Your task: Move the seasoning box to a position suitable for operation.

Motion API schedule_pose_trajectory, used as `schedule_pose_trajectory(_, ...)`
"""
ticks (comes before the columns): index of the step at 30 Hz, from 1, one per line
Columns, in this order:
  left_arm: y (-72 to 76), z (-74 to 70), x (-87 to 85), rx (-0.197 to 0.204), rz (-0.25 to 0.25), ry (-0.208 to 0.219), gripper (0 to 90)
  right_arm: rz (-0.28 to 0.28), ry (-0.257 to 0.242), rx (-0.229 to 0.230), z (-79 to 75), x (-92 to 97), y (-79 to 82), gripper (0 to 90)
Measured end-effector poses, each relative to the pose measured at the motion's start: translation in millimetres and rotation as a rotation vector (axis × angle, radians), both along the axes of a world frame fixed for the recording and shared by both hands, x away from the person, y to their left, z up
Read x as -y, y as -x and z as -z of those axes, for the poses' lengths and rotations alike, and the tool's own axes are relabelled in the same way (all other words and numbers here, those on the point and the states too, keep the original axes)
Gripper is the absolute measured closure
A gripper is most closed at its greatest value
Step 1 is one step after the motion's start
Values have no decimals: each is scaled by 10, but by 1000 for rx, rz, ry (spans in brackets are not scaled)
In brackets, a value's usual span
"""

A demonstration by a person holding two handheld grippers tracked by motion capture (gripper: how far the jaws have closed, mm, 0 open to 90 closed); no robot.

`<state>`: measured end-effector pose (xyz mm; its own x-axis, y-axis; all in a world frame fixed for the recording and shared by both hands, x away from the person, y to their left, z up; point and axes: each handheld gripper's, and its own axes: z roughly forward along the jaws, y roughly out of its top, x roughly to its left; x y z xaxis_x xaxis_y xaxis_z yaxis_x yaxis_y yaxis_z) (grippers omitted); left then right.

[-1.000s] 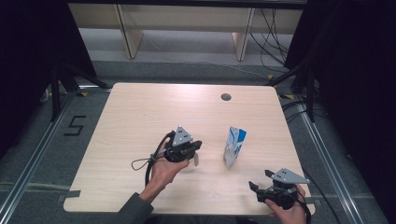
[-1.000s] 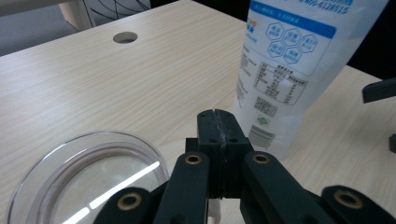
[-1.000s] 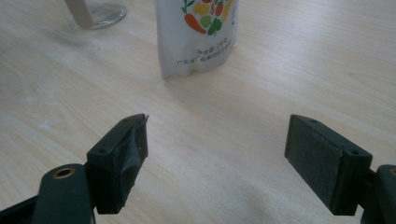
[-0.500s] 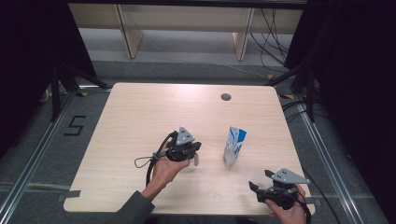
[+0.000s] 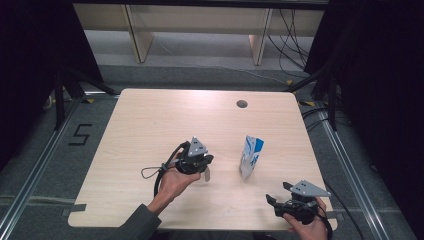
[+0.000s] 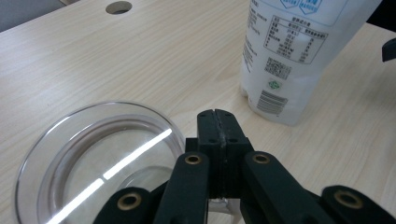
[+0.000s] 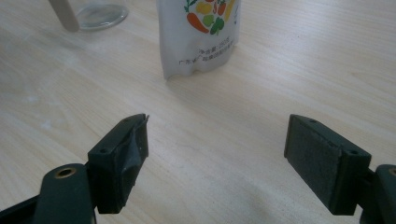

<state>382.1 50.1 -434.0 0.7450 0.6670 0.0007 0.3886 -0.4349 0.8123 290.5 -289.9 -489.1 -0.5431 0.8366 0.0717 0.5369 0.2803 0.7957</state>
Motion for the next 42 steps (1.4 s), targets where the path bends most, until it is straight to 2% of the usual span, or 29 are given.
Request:
schedule_pose_trajectory(1, 13, -8, -9, 2, -1, -10, 895, 0, -1, -2, -2, -1, 2, 225)
schedule_pose_trajectory(4, 44, -23, -43, 1, 14, -16, 894, -10, 14, 36, 7, 19, -26, 225)
schedule_pose_trajectory(5, 52, -30, -59, 1, 23, -23, 894, 11, 1, 17, 5, 4, -5, 225)
schedule_pose_trajectory(8, 95, -39, -95, -2, 31, -31, 894, -7, 19, 41, 6, 21, -29, 225)
schedule_pose_trajectory(11, 121, -43, -135, 0, 54, -35, 894, 3, 6, 19, 7, 7, -11, 225)
schedule_pose_trajectory(12, 126, -51, -153, 2, 63, -51, 894, -15, 20, 39, 6, 24, -31, 226)
schedule_pose_trajectory(13, 131, -48, -159, 2, 65, -47, 894, -7, 5, 21, 7, 9, -23, 226)
schedule_pose_trajectory(14, 132, -52, -173, 4, 73, -60, 894, 11, 1, -8, 0, -8, -3, 226)
schedule_pose_trajectory(15, 140, -53, -178, 4, 73, -61, 894, -6, 12, 10, 6, 9, -24, 225)
schedule_pose_trajectory(16, 141, -58, -186, 13, 74, -73, 893, -5, 11, 10, 7, 9, -23, 226)
schedule_pose_trajectory(17, 139, -71, -206, 38, 79, -102, 893, -6, 11, 13, 6, 10, -22, 226)
schedule_pose_trajectory(18, 139, -71, -206, 38, 79, -102, 893, -6, 11, 13, 6, 10, -22, 226)
schedule_pose_trajectory(19, 145, -72, -225, 43, 106, -108, 893, 11, -4, -8, -3, -11, 1, 227)
schedule_pose_trajectory(21, 188, -66, -245, 16, 87, -106, 893, -6, 10, 11, 8, 8, -23, 226)
schedule_pose_trajectory(23, 217, -63, -277, 24, 99, -117, 890, -9, 11, 17, 8, 10, -23, 226)
schedule_pose_trajectory(24, 238, -57, -291, 23, 87, -119, 888, -9, 11, 17, 5, 9, -23, 227)
schedule_pose_trajectory(27, 291, -30, -335, 13, 56, -87, 887, -7, 8, 12, 8, 9, -20, 227)
schedule_pose_trajectory(29, 312, -34, -385, 30, 65, -108, 883, -8, 11, 17, 6, 9, -23, 227)
schedule_pose_trajectory(30, 343, -37, -409, 42, 56, -101, 880, -7, 12, 16, 5, 8, -25, 227)
schedule_pose_trajectory(35, 500, -89, -512, 80, 26, -23, 848, -9, 10, 17, 7, 8, -27, 228)
schedule_pose_trajectory(36, 542, -92, -543, 90, 13, 4, 839, -9, 9, 13, 10, 7, -30, 228)
schedule_pose_trajectory(37, 568, -96, -565, 94, 7, 5, 821, -8, 1, 14, 18, 3, -32, 228)
schedule_pose_trajectory(38, 606, -84, -577, 90, -11, 32, 806, -8, 1, 13, 18, 2, -30, 228)
schedule_pose_trajectory(41, 679, -67, -637, 97, -42, 65, 732, -6, 16, 22, 11, -1, -31, 230)
schedule_pose_trajectory(42, 696, -67, -655, 100, -45, 72, 712, 5, -5, 9, 12, -18, -13, 230)
